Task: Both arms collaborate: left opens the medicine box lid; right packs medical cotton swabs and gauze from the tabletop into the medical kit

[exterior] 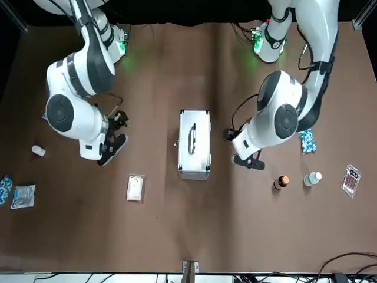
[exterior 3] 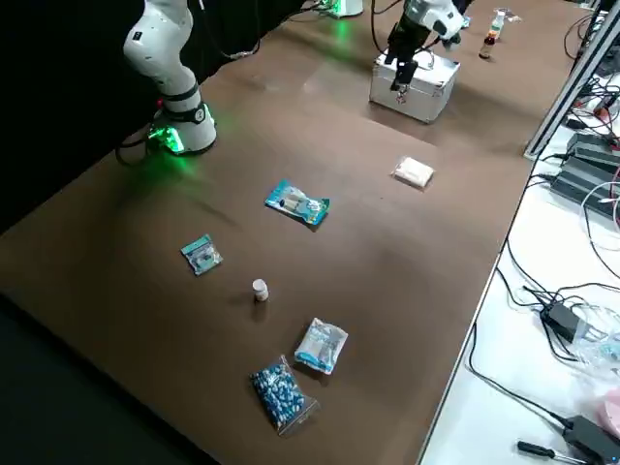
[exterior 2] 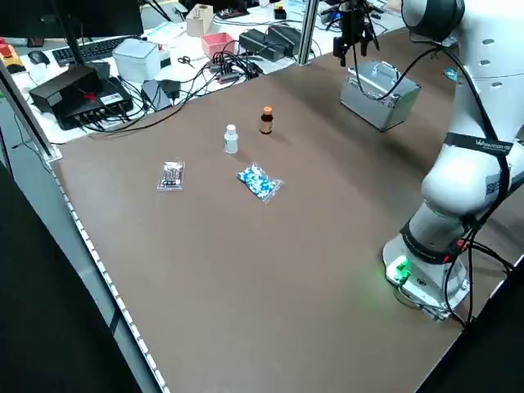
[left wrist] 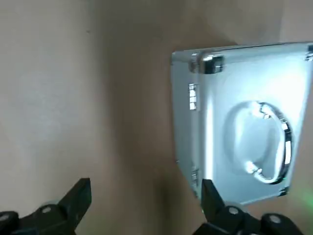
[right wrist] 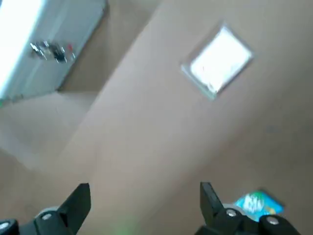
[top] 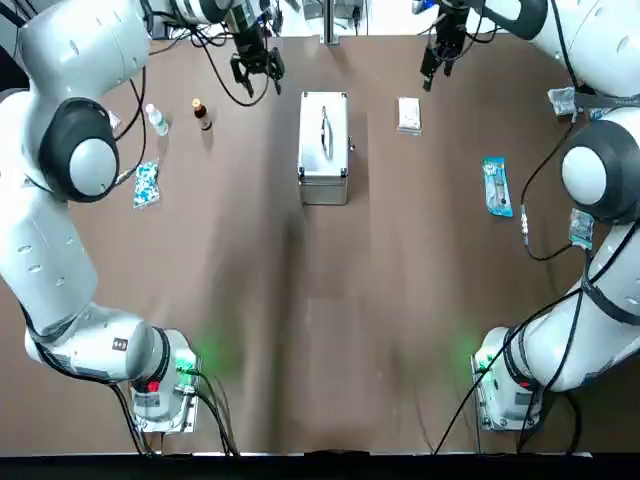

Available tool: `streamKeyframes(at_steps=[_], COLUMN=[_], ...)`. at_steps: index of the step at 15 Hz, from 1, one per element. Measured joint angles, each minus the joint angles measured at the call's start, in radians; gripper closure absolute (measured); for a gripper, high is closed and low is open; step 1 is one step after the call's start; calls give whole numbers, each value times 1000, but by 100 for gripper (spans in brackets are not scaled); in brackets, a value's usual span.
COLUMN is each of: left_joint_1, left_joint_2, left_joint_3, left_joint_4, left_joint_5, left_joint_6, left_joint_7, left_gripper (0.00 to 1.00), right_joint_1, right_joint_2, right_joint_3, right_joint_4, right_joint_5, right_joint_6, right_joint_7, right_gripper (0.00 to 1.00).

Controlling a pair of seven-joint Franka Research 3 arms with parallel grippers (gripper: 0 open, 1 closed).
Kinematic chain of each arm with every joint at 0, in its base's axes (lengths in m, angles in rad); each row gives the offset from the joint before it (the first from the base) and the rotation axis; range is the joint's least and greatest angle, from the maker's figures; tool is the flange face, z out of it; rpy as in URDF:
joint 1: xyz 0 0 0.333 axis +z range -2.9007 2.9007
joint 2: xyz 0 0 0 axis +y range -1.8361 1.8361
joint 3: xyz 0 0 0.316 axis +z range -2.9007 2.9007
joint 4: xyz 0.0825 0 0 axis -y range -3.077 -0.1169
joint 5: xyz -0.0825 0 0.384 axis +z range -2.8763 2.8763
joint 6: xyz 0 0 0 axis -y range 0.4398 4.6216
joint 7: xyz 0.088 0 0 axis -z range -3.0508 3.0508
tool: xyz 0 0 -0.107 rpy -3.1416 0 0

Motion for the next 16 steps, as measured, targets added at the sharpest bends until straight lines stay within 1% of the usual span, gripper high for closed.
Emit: streamKeyframes(at_steps=[2,4,6,8,11,14,16], left_joint_1=[-40,-77,-108,-142,-189,-224,-232], left_joint_2=[12,21,28,34,50,77,90], left_joint_3=[-1,-2,-3,-3,-3,-2,-2], left_joint_4=[0,0,0,0,0,-1,-1], left_joint_5=[-1,-1,-1,-1,-1,-1,-1], left_joint_6=[44,96,141,182,246,286,291], left_joint_7=[-86,-175,-252,-308,-381,-422,-429], left_gripper=[0,0,0,0,0,1,13], right_joint_1=[23,34,40,43,42,42,42], right_joint_2=[0,0,2,18,69,115,138], right_joint_3=[1,1,1,1,-2,-4,-5], right_joint_4=[3,4,3,1,-2,-5,-24], right_joint_5=[22,44,80,153,262,344,417], right_joint_6=[47,87,100,100,117,136,157], right_joint_7=[-40,-156,-296,-450,-675,-826,-920], right_gripper=[1,1,1,1,1,1,1])
